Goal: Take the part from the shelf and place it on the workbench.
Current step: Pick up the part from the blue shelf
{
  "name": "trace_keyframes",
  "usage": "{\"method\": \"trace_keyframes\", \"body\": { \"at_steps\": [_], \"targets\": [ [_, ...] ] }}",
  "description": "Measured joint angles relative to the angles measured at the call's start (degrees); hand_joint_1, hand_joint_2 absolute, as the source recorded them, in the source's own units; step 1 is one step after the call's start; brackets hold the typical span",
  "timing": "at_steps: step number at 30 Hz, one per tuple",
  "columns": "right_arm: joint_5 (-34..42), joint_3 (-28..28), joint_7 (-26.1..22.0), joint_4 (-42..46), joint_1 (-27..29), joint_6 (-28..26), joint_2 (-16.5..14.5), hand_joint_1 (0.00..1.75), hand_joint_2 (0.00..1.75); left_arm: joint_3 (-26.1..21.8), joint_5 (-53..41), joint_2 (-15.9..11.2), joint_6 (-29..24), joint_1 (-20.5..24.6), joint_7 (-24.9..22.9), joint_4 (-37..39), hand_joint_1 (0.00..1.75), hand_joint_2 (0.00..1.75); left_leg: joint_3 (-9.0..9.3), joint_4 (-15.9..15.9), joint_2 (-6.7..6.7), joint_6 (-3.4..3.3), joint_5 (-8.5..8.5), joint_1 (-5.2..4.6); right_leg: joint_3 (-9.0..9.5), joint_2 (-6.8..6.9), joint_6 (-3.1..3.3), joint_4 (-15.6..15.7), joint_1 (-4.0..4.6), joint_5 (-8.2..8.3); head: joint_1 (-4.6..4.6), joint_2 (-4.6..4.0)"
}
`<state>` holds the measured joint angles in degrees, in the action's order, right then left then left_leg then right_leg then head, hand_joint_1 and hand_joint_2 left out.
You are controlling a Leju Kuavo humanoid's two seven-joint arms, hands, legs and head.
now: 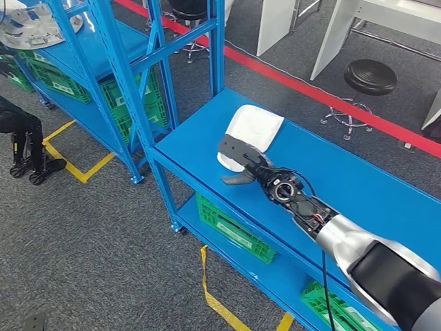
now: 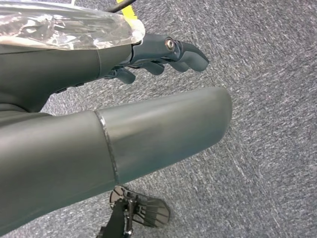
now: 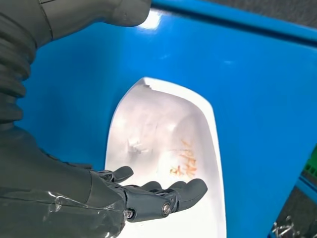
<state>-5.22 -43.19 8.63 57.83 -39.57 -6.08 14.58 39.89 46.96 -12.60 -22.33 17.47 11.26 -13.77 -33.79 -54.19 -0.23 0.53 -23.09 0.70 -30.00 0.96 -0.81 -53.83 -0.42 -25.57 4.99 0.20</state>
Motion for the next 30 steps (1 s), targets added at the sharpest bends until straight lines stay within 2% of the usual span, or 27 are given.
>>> {"method": "trace_keyframes", "body": {
  "at_steps": [5,14,23,30],
  "targets": [
    [-6.34,-0.87,1.09,-1.52,-0.94,-0.57,-0.01,0.0,1.75,0.0,-0.32,0.07,0.04,0.28,-0.39,0.0,0.0,0.0,0.0,0.0,0.0,0.0,0.0,0.0,0.01,0.0,0.0,0.0,0.0,0.0,0.01,0.0],
    [-9.97,-2.87,0.9,-4.34,-2.04,-0.56,-0.4,0.0,1.75,0.01,-0.64,0.27,0.04,0.66,-0.59,0.0,0.0,0.0,0.0,0.0,0.0,0.0,0.0,0.0,0.01,0.0,0.0,0.0,0.0,0.0,0.0,0.0],
    [-18.2,-5.78,-0.36,-7.88,-3.66,-0.45,-2.66,0.0,1.75,0.0,-0.86,0.52,0.05,1.05,-0.94,0.0,0.0,0.0,0.0,0.0,0.0,0.0,0.0,0.0,0.01,0.0,0.0,0.0,0.01,0.0,0.01,0.0],
    [-19.34,-7.01,-0.77,-9.61,-4.19,-0.44,-4.09,0.0,1.75,0.0,-0.91,0.65,0.05,1.19,-0.96,0.0,0.0,0.0,0.0,0.0,0.0,0.0,0.0,0.0,0.01,0.0,0.0,0.0,0.0,0.0,0.01,0.0]
  ]
}}
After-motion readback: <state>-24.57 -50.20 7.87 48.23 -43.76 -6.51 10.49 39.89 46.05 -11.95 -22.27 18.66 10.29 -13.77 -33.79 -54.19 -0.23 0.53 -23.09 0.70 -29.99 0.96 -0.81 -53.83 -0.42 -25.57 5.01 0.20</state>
